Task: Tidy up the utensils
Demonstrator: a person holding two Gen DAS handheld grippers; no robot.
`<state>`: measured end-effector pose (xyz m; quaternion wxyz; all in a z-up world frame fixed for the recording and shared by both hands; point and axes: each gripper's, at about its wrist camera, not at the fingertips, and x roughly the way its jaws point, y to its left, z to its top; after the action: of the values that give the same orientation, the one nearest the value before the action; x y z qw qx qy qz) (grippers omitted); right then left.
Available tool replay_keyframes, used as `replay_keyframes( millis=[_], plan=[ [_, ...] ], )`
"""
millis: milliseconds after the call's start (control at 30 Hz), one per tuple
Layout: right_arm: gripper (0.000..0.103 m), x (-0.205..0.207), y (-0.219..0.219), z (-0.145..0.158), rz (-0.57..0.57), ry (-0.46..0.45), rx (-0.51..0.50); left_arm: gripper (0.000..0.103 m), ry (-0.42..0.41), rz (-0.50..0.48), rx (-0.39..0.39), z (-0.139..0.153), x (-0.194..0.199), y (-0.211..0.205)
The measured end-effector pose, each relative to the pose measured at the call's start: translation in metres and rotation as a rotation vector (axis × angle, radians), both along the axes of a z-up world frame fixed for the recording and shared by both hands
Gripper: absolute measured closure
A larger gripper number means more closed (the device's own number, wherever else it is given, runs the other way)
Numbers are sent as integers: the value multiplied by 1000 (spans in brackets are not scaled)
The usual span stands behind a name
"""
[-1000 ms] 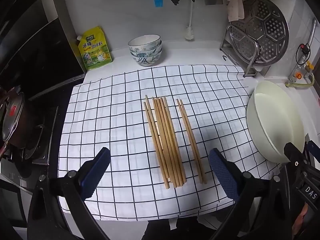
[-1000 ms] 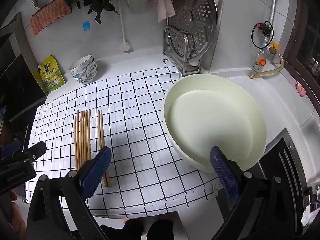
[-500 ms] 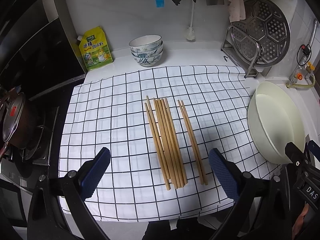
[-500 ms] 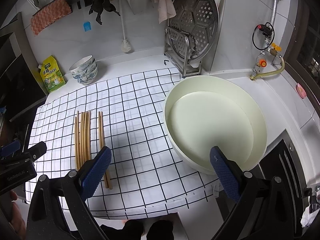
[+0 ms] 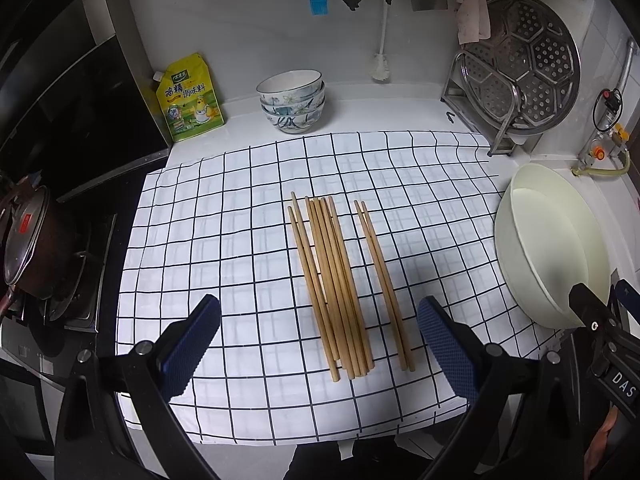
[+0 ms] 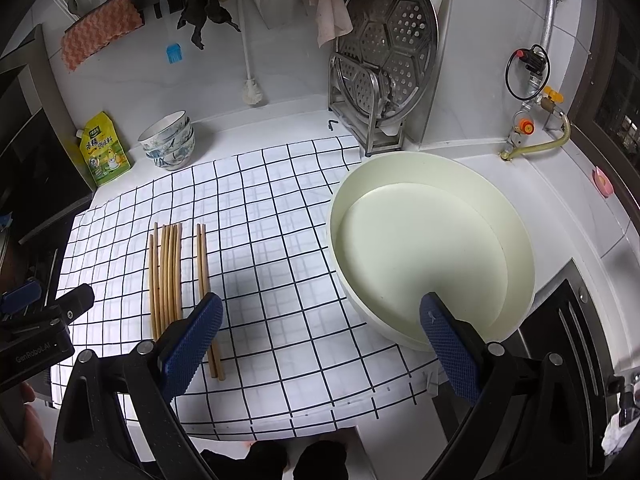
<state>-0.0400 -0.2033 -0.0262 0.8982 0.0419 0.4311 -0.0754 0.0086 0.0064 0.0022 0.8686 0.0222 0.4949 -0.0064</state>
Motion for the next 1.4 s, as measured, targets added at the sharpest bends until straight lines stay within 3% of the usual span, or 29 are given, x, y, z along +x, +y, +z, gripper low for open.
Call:
replay_keyframes(
  millis=[1400],
  plan=[
    [9,0,2,4,7,-11,-3,6,-21,4,-4,3,-4,0]
  ],
)
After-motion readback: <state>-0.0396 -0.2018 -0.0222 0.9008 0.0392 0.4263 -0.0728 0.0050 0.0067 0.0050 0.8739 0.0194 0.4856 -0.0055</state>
